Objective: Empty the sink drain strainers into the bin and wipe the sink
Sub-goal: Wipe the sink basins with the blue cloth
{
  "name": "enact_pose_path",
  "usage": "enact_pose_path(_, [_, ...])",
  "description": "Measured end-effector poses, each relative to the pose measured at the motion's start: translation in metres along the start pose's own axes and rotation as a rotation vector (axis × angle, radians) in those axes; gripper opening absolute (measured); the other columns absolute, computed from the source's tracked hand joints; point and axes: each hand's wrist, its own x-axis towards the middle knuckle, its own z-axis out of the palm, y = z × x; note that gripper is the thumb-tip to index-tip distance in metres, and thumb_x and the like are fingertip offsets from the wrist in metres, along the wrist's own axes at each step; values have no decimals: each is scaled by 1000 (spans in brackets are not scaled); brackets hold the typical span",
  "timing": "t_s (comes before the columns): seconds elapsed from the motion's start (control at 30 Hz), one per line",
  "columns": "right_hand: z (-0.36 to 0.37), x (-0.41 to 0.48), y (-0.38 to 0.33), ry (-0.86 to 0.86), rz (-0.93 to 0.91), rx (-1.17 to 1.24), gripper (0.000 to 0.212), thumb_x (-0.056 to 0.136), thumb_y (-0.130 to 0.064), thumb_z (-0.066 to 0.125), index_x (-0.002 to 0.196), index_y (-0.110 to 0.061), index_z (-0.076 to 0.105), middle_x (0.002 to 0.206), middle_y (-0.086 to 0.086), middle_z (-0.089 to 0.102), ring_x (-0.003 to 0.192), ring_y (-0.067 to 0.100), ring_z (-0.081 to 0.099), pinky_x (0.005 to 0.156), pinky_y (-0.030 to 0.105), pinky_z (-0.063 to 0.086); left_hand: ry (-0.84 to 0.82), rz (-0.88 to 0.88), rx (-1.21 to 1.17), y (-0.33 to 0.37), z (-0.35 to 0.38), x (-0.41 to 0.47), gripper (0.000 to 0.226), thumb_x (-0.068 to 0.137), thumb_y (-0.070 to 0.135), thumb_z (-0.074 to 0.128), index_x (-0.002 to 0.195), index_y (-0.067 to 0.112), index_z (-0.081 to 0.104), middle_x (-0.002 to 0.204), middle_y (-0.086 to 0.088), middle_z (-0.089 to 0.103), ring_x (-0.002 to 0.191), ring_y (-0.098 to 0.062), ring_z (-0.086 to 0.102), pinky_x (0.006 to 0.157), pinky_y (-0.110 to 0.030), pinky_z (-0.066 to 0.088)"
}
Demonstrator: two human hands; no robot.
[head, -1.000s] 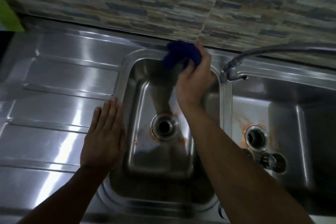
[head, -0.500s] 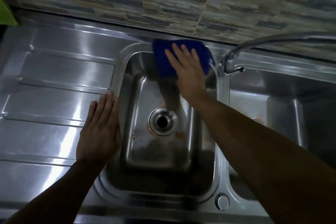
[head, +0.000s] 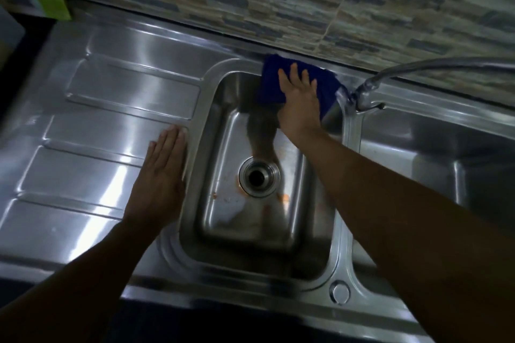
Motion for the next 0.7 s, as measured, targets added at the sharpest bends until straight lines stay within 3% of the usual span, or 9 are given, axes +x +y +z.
enact_pose_path(0.03, [0, 6, -12, -29, -54, 9, 90, 84, 9, 56, 160, -19, 17, 168, 10, 7, 155, 33, 3, 127, 44, -3, -3, -35, 12, -2, -1, -7, 82, 98, 58, 24, 154, -3, 24, 163, -21, 18, 153, -35, 12, 125, -57, 13])
enact_pose_path(0.13, [4, 20, -56, -143, -222, 148, 84, 87, 7, 54, 159, -20, 20, 168, 8, 10, 155, 32, 3, 125, 43, -6, 15, -103, 82, -11, -3, -33, 70, 92, 30, 29, 155, -1, 24, 165, -19, 17, 155, -32, 10, 125, -57, 16])
enact_pose_path(0.23, [18, 2, -105, -235, -356, 259, 79, 89, 5, 53, 159, -18, 24, 168, 7, 11, 155, 33, 2, 126, 46, -2, 43, -85, 64, -21, -5, -56, 64, 96, 23, 28, 155, 0, 25, 166, -16, 16, 156, -30, 11, 126, -50, 13])
enact_pose_path(0.37, [40, -66, -136, -207, -330, 421, 76, 88, 4, 57, 157, -13, 30, 167, 9, 16, 155, 34, 3, 124, 52, 17, 88, -142, 103, -25, -4, -80, 61, 96, 15, 33, 154, -4, 26, 165, -21, 19, 155, -35, 14, 125, -56, 17])
enact_pose_path(0.5, [43, -142, -120, -250, -388, 516, 80, 83, 11, 59, 155, -13, 34, 167, 8, 17, 155, 31, 10, 125, 45, 21, 41, -152, 50, -29, -8, -86, 70, 88, 14, 43, 153, -6, 26, 164, -22, 18, 155, -37, 13, 125, -56, 15])
enact_pose_path(0.63, [47, -218, -106, -319, -640, 477, 65, 87, 7, 63, 148, -6, 45, 162, 16, 28, 152, 36, 21, 127, 39, 11, 2, -136, 9, -44, -16, -85, 66, 90, 11, 43, 154, -2, 29, 164, -18, 20, 154, -33, 16, 127, -48, 12])
enact_pose_path(0.7, [47, -246, -100, -401, -666, 521, 60, 87, 2, 64, 145, -4, 49, 160, 17, 31, 151, 37, 23, 127, 30, 2, -19, -131, 17, -48, -15, -86, 66, 93, 10, 40, 156, 0, 24, 166, -17, 17, 155, -29, 10, 127, -43, 5])
